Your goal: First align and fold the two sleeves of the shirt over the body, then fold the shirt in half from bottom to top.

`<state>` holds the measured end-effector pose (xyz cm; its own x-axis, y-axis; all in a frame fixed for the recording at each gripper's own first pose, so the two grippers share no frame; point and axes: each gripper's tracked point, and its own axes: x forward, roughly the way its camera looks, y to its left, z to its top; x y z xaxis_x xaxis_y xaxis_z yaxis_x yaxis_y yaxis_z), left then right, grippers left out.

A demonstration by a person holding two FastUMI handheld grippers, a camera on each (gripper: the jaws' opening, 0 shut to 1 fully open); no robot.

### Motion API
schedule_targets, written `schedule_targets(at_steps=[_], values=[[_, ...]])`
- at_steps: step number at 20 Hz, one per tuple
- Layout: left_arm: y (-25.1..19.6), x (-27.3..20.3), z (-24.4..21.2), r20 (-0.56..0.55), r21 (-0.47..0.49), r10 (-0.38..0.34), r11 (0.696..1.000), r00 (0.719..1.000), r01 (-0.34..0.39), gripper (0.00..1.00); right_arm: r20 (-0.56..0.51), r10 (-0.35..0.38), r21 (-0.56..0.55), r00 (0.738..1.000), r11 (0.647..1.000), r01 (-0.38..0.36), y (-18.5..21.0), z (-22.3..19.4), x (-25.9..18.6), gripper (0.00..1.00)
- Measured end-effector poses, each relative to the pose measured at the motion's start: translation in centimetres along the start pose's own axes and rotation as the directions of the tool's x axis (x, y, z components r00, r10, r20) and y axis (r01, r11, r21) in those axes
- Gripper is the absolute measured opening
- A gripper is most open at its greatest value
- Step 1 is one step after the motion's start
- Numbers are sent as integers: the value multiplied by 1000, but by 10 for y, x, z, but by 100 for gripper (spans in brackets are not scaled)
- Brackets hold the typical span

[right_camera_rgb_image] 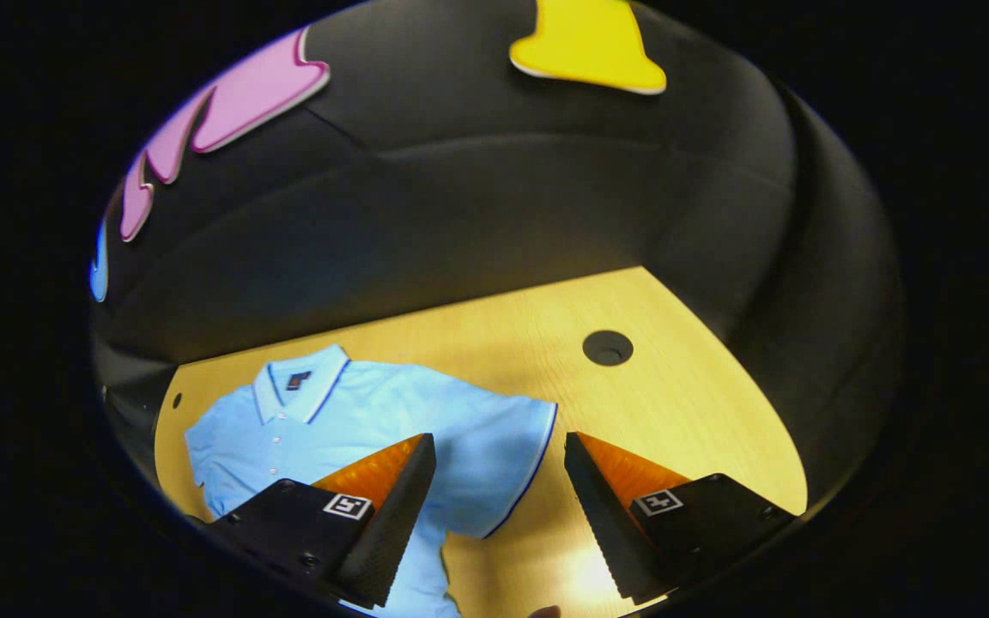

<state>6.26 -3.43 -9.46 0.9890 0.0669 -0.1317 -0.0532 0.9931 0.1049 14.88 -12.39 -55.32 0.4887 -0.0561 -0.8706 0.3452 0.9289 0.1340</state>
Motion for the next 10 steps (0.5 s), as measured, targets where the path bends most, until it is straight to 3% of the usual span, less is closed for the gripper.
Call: schedule_targets(at_steps=[5,10], values=[[3,8,-16,-45,-4,19,1000,999,-19,97,-55,-52,22,997,998,53,-15,-16,28,94],[12,6,-22,-59,2,44,999,997,-44,97,-52,-121,-68,991,991,118,-15,-16,32,93]])
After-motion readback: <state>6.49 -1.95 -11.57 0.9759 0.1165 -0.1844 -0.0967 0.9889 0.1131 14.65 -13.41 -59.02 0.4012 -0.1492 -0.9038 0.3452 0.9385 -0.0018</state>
